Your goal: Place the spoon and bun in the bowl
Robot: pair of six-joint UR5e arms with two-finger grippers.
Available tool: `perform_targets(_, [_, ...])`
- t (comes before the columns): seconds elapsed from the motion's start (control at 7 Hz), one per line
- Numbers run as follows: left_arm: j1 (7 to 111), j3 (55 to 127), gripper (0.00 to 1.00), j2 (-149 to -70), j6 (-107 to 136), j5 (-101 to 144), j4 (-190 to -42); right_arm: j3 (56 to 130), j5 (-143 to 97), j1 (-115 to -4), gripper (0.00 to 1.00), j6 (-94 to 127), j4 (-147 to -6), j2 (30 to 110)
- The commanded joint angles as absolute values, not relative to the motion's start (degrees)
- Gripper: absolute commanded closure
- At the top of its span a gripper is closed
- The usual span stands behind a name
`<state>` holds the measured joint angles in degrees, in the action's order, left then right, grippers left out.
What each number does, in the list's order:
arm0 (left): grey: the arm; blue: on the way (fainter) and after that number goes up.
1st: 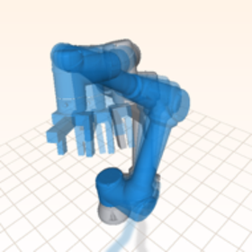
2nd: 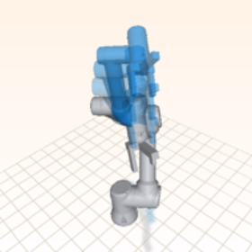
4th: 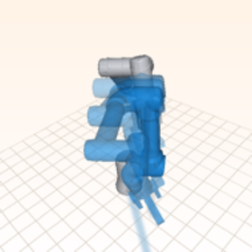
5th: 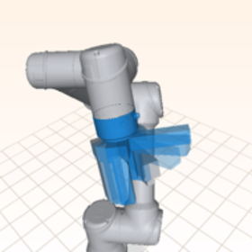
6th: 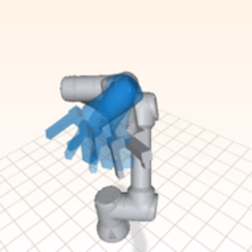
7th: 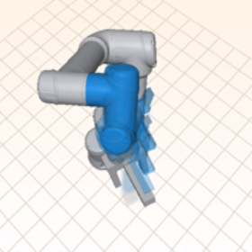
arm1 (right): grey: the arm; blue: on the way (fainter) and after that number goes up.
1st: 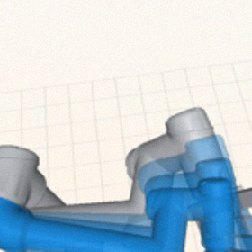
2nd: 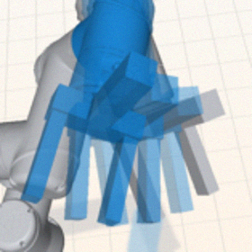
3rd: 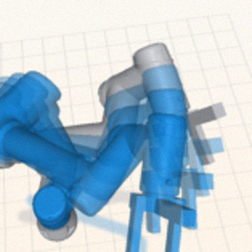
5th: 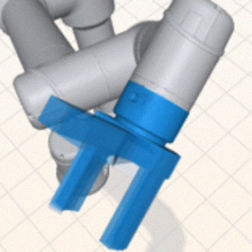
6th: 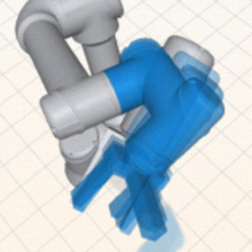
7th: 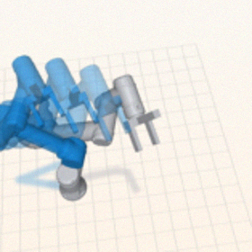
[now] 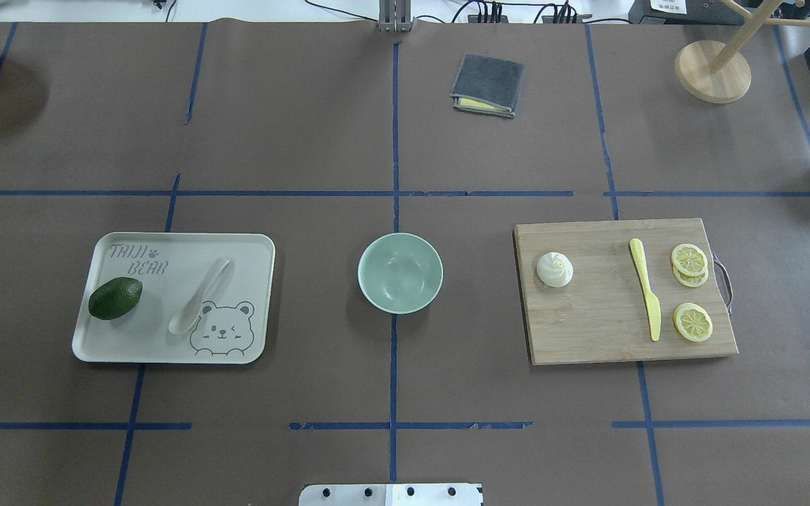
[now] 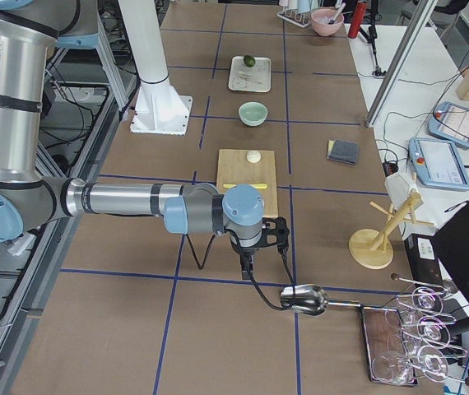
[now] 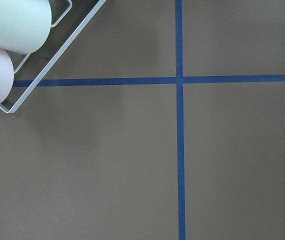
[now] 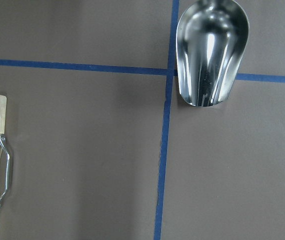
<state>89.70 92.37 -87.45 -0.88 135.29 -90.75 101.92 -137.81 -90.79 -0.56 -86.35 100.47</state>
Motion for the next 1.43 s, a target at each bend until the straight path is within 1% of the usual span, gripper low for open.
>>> perform_targets(0.0, [89.6, 92.3, 0.0, -87.5, -0.9, 135.3, -90.8, 102.0, -137.7, -90.8, 0.0, 0.0, -86.3, 100.4])
perform_targets(0.29, [89.6, 92.9, 0.0, -88.1, -0.4, 135.4, -91.1, 102.4, -138.0, -90.8, 0.0, 0.3, -86.1, 100.5])
perform_targets(0.43, [89.6, 94.7, 0.0, -88.5, -0.4, 135.3, -93.1, 103.0, -138.0, -90.8, 0.0, 0.4, -86.0, 100.3])
perform_targets(0.71, [87.9, 96.0, 0.0, -88.5, 0.8, 135.4, -101.0, 103.3, -138.2, -90.7, 0.0, 0.4, -85.5, 99.2])
perform_targets(0.86, [85.0, 96.1, 0.0, -88.5, 4.3, 135.4, -106.9, 103.4, -138.3, -90.6, 0.0, 0.4, -85.6, 98.9])
perform_targets(1.14, [78.5, 96.4, 0.0, -88.6, 13.8, 135.3, -117.0, 103.4, -137.6, -90.1, 0.0, 0.4, -86.2, 94.3])
perform_targets(1.29, [74.9, 97.8, 0.0, -88.7, 20.8, 134.5, -120.3, 103.3, -138.2, -90.1, 0.0, 0.4, -85.8, 94.3])
